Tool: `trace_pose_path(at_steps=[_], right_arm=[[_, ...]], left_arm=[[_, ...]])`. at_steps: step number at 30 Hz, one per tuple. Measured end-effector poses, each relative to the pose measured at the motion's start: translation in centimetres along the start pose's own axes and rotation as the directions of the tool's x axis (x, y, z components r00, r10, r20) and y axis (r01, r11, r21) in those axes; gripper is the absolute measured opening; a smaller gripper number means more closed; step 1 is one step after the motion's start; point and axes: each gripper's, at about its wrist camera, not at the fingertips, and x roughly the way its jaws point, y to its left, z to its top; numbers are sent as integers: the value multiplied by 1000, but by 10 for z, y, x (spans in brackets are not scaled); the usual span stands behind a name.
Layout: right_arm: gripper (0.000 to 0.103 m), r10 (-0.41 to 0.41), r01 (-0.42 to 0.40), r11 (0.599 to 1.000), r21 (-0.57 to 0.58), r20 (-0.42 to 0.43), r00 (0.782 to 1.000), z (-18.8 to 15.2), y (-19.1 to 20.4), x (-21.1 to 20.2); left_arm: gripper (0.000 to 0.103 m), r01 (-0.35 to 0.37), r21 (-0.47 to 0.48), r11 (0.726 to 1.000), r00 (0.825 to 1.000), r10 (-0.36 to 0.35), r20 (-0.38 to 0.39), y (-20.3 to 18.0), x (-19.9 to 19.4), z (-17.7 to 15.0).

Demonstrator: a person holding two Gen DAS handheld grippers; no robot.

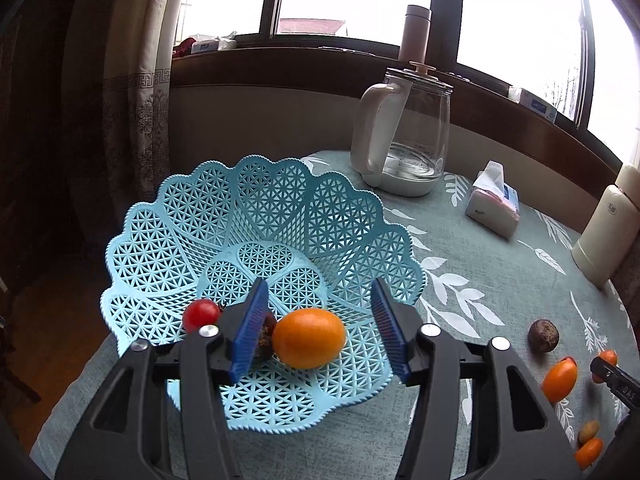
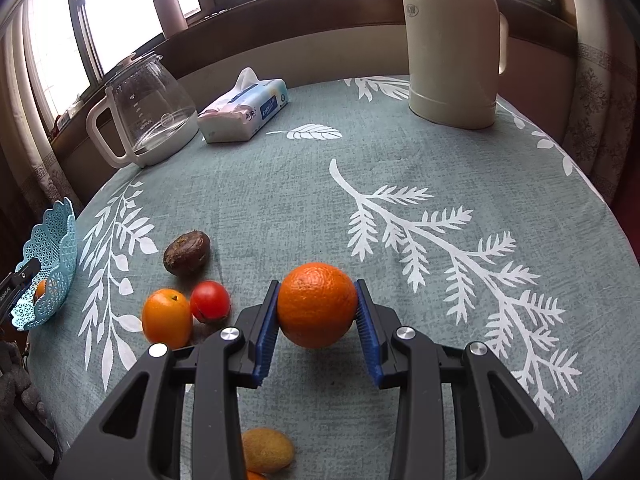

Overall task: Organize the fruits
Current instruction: 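Carry the large orange into the blue basket with the left tool while the right tool holds its orange, then open the left tool to release the orange into the blue basket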

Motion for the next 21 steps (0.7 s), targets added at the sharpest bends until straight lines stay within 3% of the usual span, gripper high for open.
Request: trace_pose_path(at_steps=[6,13,21], right_arm=[[36,-3,3,1000,-7,6,1000,0,4,-3],[36,7,-7,1000,-16,31,999,7,14,-12],[36,60,-55,996,-77,70,996,24,52,-24]], left_arm=[[75,-22,-36,999,1000,23,19,8,-3,0],[98,-80,-54,995,994,84,69,14,-9,0],[100,-112,-97,989,991,119,67,26,-7,-4]])
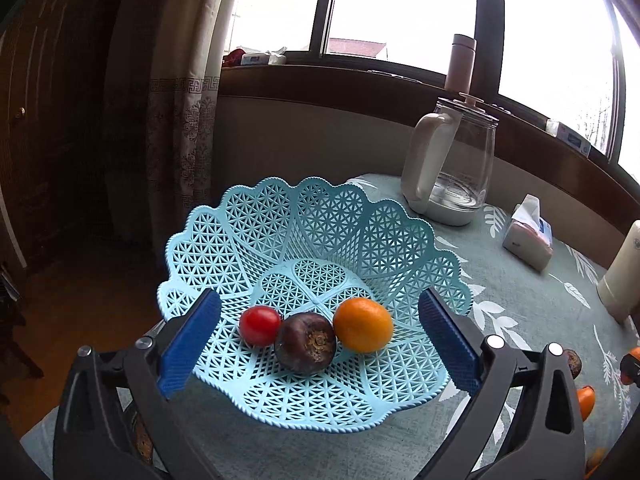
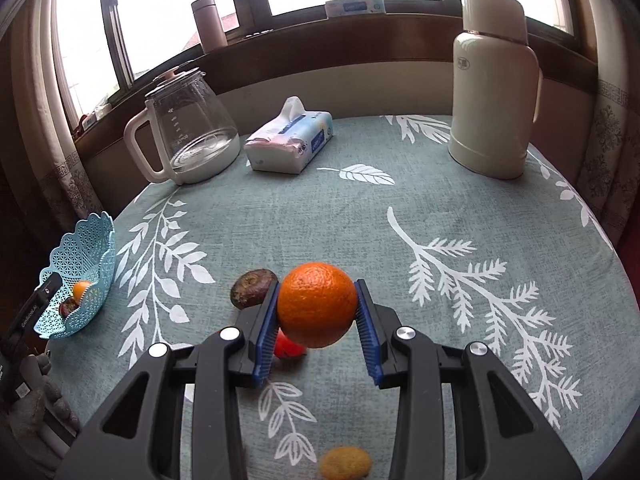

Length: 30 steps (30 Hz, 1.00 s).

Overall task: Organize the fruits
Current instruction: 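Open the left tool to release the orange into the blue basket, then lower the held navel orange into the blue basket and open the right tool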

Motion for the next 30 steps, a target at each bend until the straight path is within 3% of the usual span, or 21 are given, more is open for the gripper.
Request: trace_pose_path(at_steps=[4,11,22,30], right_arm=[[36,36,-36,999,-38,7,999,8,26,0],[36,136,-135,986,-97,-5,991,21,79,6],[36,308,-315,928,-200,-66,949,34,176,22],[36,343,-371,894,-251,-149,927,30,226,53]], left_arm=[[100,6,-28,1000,1000,-6,-19,5,4,-2],[100,-2,-67,998,1000,4,18,13,-3,-1],[100,-71,-123,990,989,86,122,25,-26,3],[100,-102,-240,966,979,140,149,49,-33,4]])
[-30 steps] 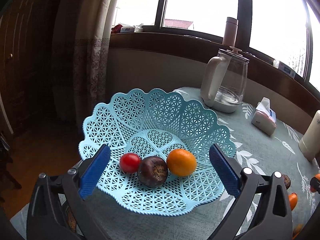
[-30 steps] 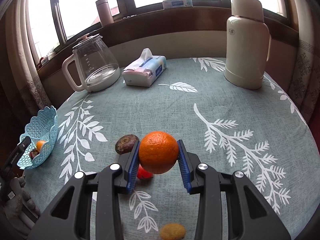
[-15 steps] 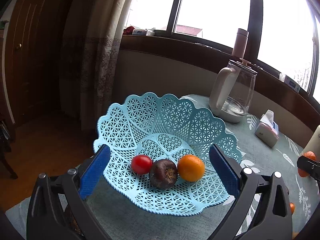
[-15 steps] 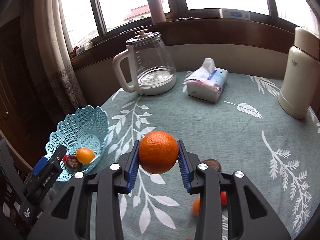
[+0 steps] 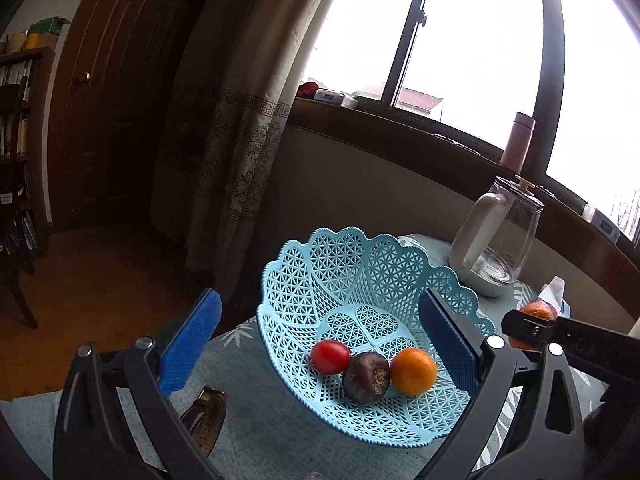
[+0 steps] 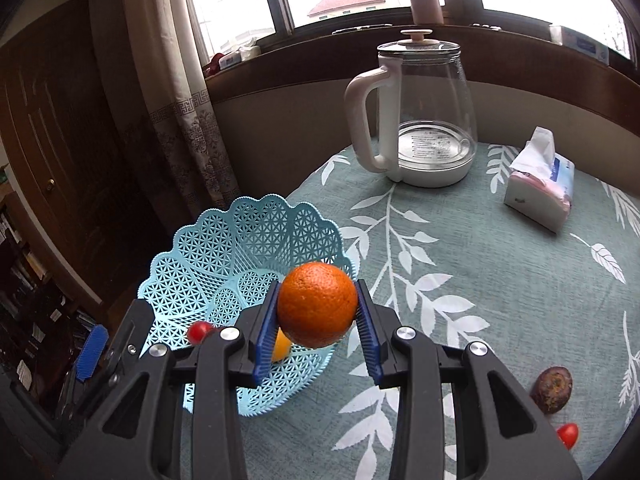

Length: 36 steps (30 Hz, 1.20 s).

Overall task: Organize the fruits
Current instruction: 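Lower the held navel orange into the blue basket and open the right tool, then withdraw both open tools from the basket back toward the remaining fruits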

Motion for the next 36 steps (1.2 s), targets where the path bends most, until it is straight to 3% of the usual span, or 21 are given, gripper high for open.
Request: trace_pose_path(at_steps=[11,13,14,19,36], right_arm=[[40,8,-8,1000,-18,-30,1000,1,9,25],[71,-6,6,1000,1,2,1000,2,6,21],[78,-15,14,1000,18,24,1000,3,3,18],[92,-38,36,998,54,51,998,4,-8,9],[94,-158,153,987,54,94,983,-7,-21,-11]], left_arm=[[100,1,-23,1000,1000,-1,2,4,-1,0],[100,-1,-30,1000,1000,1,0,5,0,0],[100,1,-33,999,1000,-1,-1,5,0,1],[100,5,-20,1000,1000,-5,3,3,-2,0],[100,16,8,1000,1000,-16,0,-5,-1,-2]])
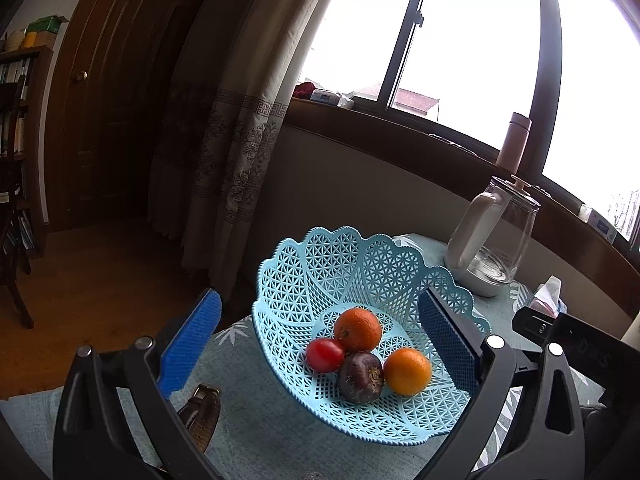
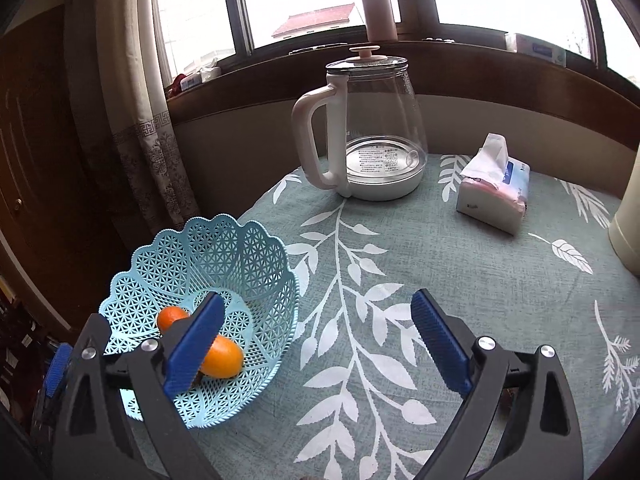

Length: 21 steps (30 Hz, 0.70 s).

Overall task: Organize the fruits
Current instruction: 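Withdraw both open tools from the basket back toward the remaining fruits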

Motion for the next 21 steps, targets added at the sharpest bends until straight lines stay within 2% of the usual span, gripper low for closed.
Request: trace_pose_path(at_steps=[11,21], right_arm=[[94,-37,37,999,14,14,999,-4,-10,-8],[94,-75,74,997,17,35,997,-9,-17,-17]], left_arm=[[100,9,32,999,1000,-9,9,-6,-2,-2],[100,25,57,998,998,-27,50,-12,-11,-3]])
